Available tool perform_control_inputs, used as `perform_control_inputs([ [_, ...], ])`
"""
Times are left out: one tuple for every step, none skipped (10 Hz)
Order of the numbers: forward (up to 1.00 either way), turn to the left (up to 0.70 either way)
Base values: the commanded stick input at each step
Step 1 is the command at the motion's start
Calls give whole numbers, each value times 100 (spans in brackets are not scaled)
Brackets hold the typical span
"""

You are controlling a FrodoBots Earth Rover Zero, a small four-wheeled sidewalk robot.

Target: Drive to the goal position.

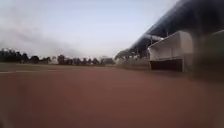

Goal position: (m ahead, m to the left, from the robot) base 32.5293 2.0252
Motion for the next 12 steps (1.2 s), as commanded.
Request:
perform_control_inputs([
  [70, -33],
  [70, -33],
  [70, -16],
  [70, 0],
  [70, 0],
  [70, 0],
  [70, 0],
  [70, 0],
  [70, 0],
  [70, 0],
  [70, 0],
  [70, 0],
])
